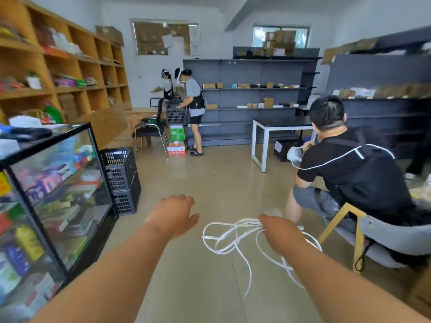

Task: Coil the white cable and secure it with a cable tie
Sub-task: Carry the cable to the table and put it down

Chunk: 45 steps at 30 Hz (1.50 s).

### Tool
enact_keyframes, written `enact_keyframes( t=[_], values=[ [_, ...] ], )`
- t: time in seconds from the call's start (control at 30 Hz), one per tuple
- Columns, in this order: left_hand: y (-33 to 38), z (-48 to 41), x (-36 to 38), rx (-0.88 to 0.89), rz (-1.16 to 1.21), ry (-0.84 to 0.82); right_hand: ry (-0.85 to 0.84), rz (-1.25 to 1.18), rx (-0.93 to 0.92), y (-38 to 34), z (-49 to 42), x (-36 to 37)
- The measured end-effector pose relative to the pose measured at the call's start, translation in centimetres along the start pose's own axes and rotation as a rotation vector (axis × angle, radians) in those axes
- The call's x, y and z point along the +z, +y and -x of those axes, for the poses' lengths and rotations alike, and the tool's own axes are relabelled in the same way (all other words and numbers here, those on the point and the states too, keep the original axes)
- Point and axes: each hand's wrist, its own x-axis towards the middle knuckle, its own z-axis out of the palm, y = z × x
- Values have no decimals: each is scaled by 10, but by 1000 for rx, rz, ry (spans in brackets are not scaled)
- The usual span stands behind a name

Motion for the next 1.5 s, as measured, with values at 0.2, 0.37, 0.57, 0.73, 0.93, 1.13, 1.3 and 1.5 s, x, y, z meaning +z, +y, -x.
enact_keyframes(
  t=[0.2,0.37,0.57,0.73,0.93,1.13,1.3,1.5],
  values=[
    [-2,-46,-16,-89,-84,129,34,27,54,21,-44,-16],
    [-12,-112,-7,-93,-93,164,25,84,92,24,-110,-20],
    [-34,-228,9,-32,-68,204,17,110,180,31,-216,-23],
    [-38,-330,21,44,-36,225,44,76,240,47,-299,-22],
    [-36,-430,48,76,-39,210,89,55,272,82,-392,-16],
    [-32,-541,65,67,-78,243,106,76,271,137,-505,-1],
    [-13,-651,67,32,-77,246,104,75,247,193,-602,5],
    [12,-760,79,-2,-23,262,107,52,222,257,-692,4]
  ],
)
